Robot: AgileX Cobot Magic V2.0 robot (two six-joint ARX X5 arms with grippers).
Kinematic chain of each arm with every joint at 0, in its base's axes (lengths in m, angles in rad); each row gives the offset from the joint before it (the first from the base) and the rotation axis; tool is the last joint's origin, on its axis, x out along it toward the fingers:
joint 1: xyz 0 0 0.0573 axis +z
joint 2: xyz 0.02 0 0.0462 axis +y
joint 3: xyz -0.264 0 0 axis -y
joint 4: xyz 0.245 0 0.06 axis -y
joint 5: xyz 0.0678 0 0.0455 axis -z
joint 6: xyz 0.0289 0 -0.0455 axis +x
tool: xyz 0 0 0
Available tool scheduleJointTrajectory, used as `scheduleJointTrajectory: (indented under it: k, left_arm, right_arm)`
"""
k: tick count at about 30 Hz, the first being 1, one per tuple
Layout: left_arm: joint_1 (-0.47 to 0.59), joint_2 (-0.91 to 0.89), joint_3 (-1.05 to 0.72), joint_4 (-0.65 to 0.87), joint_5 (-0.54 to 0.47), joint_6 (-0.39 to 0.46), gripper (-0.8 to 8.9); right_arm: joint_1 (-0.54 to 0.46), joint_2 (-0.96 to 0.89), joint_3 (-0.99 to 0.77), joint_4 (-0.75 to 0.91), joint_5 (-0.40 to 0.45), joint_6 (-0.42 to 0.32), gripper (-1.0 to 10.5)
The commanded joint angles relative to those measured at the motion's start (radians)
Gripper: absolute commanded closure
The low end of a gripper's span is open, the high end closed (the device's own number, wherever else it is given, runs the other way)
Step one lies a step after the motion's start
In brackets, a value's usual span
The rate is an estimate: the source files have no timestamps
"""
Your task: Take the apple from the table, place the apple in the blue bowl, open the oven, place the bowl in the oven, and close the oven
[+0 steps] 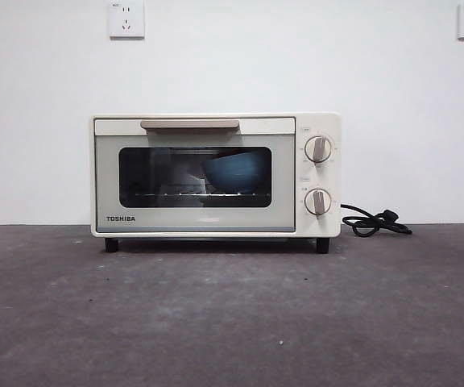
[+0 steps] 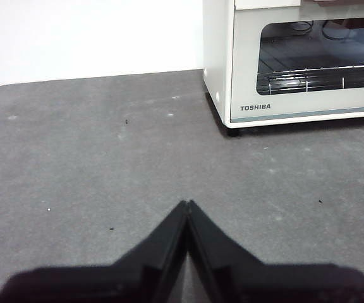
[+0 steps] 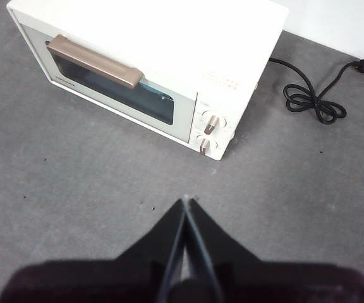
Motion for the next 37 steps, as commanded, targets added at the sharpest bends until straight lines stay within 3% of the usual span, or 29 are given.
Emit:
scheduleJointTrajectory:
  k: [1, 17, 19, 23, 27, 32, 37]
  left_arm:
    - [-0.002, 0.000, -0.010, 0.002, 0.000, -0.007, 8.17]
    - [-0.002, 0.003, -0.010, 0.002, 0.000, -0.007, 8.17]
    - [-0.002, 0.003, -0.010, 0.002, 0.000, -0.007, 8.17]
    - [-0.002, 0.003, -0.010, 0.002, 0.000, -0.007, 8.17]
    - [-0.002, 0.003, -0.010, 0.002, 0.000, -0.007, 8.17]
    - [-0.002, 0.003, -0.010, 0.002, 0.000, -0.007, 8.17]
    - [-0.002, 0.003, -0.010, 0.002, 0.000, -0.007, 8.17]
  right_arm:
    - [0.000, 0.005, -0.005, -0.023, 0.003, -0.006, 9.5]
    - [-0.042, -0.072, -0.005, -0.021, 0.003, -0.013, 9.5]
    - [-0.066, -0.107, -0.007, 0.020, 0.003, -0.065, 9.5]
    - [-0.164, -0.195, -0.069, 0.172, -0.005, -0.066, 9.5]
    - [-0.285, -0.328, -0.261, 0.346, -0.046, -0.101, 9.5]
    - [-0.427, -0.547, -0.684, 0.640, -0.109, -0.184, 9.5]
    - [-0.518, -0.771, -1.146, 1.003, -0.111, -0.189, 9.5]
